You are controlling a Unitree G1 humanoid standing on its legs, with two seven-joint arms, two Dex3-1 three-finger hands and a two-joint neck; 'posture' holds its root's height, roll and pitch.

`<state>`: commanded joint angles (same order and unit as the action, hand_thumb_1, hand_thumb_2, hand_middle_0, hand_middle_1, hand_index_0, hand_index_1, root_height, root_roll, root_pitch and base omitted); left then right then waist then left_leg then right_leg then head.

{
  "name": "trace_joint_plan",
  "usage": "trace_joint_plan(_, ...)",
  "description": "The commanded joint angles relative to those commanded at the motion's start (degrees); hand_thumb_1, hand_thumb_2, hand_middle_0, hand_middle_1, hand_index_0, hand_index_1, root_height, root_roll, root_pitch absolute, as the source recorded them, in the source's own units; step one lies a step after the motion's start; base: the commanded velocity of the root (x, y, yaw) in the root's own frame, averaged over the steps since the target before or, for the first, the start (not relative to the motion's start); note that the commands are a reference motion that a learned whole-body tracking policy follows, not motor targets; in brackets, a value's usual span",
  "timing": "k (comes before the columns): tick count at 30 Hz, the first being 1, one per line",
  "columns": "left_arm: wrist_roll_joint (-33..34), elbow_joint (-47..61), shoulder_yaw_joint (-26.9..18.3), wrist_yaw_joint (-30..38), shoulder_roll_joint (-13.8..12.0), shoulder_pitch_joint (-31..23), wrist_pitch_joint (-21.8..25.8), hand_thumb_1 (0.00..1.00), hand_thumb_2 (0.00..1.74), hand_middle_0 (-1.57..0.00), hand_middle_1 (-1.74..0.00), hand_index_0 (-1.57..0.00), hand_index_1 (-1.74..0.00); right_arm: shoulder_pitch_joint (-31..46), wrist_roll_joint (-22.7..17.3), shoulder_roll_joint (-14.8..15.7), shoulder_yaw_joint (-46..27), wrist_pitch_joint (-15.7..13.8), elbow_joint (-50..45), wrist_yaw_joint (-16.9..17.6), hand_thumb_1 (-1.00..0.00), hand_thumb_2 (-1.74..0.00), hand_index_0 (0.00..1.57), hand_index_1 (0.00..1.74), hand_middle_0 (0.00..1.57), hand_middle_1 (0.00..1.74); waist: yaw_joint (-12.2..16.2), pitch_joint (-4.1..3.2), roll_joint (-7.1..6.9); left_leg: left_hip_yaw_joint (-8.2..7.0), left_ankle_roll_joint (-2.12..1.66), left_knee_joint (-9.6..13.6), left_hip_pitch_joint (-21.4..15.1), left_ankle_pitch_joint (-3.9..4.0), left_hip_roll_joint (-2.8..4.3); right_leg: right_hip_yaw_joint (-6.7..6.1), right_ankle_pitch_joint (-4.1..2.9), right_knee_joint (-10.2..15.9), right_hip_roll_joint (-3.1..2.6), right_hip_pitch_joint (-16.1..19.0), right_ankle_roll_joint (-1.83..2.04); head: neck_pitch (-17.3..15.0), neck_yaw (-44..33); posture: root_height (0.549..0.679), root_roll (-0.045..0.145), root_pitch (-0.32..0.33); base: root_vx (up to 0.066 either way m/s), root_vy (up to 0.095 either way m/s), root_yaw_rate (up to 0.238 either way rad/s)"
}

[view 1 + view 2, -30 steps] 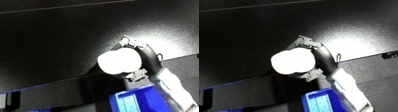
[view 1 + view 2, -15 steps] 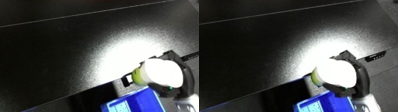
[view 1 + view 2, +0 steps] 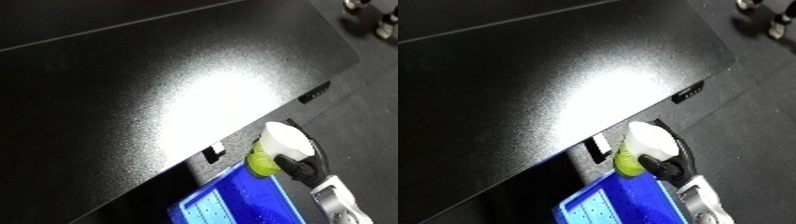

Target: Pick up the object and place it into the box

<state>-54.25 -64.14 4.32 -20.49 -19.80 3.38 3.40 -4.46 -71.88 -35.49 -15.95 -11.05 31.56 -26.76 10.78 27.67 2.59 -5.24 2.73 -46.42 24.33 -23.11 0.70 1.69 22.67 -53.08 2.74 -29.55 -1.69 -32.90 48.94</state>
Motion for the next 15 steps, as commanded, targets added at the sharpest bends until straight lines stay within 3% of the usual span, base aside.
trace_joint_plan(5, 0.8, -0.1, -0.8, -0.6, 0.2, 0.6, -0.3, 0.0, 0.0, 0.0, 0.0, 0.0, 0.0, 1.1, 5.7, 1.3, 1.8, -1.8, 11.4, 3.0, -1.0, -1.74, 1.57, 1.74, 1.57, 1.74, -0.1, 0.38, 0.59, 0.29, 0.45, 0.1, 0.2, 0.28, -0.66, -0.31, -0.53, 0.2, -0.66, -0.3, -0.11, -3.5, 4.5, 0.62, 0.061, 0.02, -0.027, 0.01, -0.008)
trace_joint_plan(10, 1.1, -1.2, -0.1, -0.8, 0.5, 1.9, 0.1, 0.0, 0.0, 0.0, 0.0, 0.0, 0.0, -1.2, 9.5, 0.8, 4.4, -0.5, 21.5, 3.9, -1.0, -1.74, 1.57, 1.74, 1.57, 1.74, -0.9, 0.62, 1.26, 0.55, 0.85, -0.4, 0.3, 0.2, -1.07, -0.43, -0.66, 0.0, -0.84, -0.2, -0.3, -6.1, 7.6, 0.619, 0.059, 0.015, -0.012, -0.001, 0.019)
trace_joint_plan(15, 1.6, -2.5, 0.0, -1.3, 0.7, 2.4, 0.2, 0.0, 0.0, 0.0, 0.0, 0.0, 0.0, -3.4, 13.5, 0.7, 7.1, 0.6, 28.5, 4.2, -1.0, -1.74, 1.57, 1.74, 1.57, 1.74, -1.5, 0.59, 1.92, 0.67, 0.99, -0.2, 0.2, 0.33, -1.47, -0.56, -0.67, 0.0, -0.95, -0.2, -0.43, -7.3, 9.8, 0.619, 0.06, 0.013, 0.001, -0.001, 0.021)
